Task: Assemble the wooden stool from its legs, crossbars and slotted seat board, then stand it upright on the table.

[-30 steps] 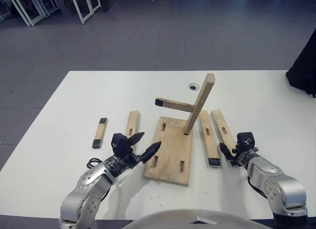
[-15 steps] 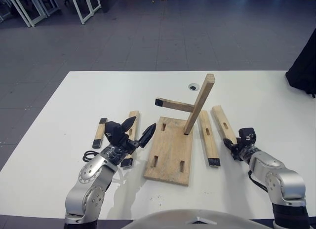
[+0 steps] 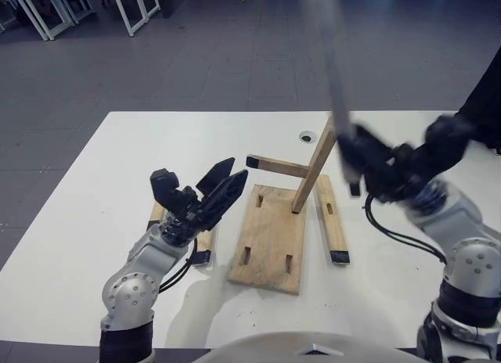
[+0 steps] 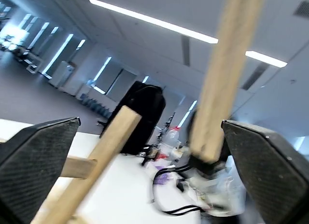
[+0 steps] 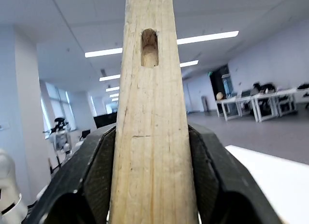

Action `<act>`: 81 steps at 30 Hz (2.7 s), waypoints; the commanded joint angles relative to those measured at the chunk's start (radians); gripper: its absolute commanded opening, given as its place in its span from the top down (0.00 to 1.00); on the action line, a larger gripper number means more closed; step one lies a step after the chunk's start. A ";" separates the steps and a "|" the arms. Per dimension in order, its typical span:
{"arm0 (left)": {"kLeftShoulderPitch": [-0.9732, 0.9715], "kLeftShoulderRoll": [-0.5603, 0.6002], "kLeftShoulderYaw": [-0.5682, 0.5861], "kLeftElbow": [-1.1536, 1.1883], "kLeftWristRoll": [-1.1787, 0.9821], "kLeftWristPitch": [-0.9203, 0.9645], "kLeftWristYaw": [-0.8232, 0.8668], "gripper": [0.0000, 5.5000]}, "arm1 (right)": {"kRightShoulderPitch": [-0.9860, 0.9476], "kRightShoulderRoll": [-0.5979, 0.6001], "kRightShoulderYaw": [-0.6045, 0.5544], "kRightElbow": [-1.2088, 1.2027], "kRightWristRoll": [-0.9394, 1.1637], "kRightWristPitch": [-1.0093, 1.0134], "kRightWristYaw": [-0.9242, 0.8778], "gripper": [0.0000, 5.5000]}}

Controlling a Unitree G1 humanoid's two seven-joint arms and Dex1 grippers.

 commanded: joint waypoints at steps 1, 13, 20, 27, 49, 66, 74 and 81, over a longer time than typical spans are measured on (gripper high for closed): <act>0.006 0.068 -0.005 -0.068 -0.178 0.101 -0.048 0.00 | 0.060 -0.067 0.099 0.015 -0.064 -0.005 0.134 0.64; -0.036 0.103 -0.018 -0.077 -0.258 0.125 -0.040 0.18 | 0.113 -0.112 0.244 0.066 -0.137 -0.002 0.221 0.64; -0.068 0.094 -0.051 -0.085 -0.171 0.100 -0.008 0.38 | 0.093 -0.107 0.261 0.089 -0.161 0.000 0.182 0.64; -0.059 0.096 -0.072 -0.081 -0.117 0.086 -0.018 0.59 | 0.092 -0.102 0.262 0.098 -0.157 -0.001 0.165 0.64; -0.209 0.261 0.256 0.075 -0.149 0.027 0.014 0.62 | 0.107 -0.148 0.486 0.143 -0.613 -0.073 -0.101 0.44; -0.237 0.300 0.191 0.052 0.050 0.049 0.100 0.62 | 0.032 -0.385 0.739 -0.024 -0.987 0.014 -0.023 0.44; -0.219 0.291 0.192 0.009 0.049 0.061 0.137 0.62 | -0.033 -0.309 0.689 -0.144 -0.964 0.157 -0.071 0.44; -0.181 0.268 0.189 -0.037 0.046 0.053 0.194 0.62 | -0.079 -0.403 0.889 -0.113 -1.122 0.071 -0.008 0.44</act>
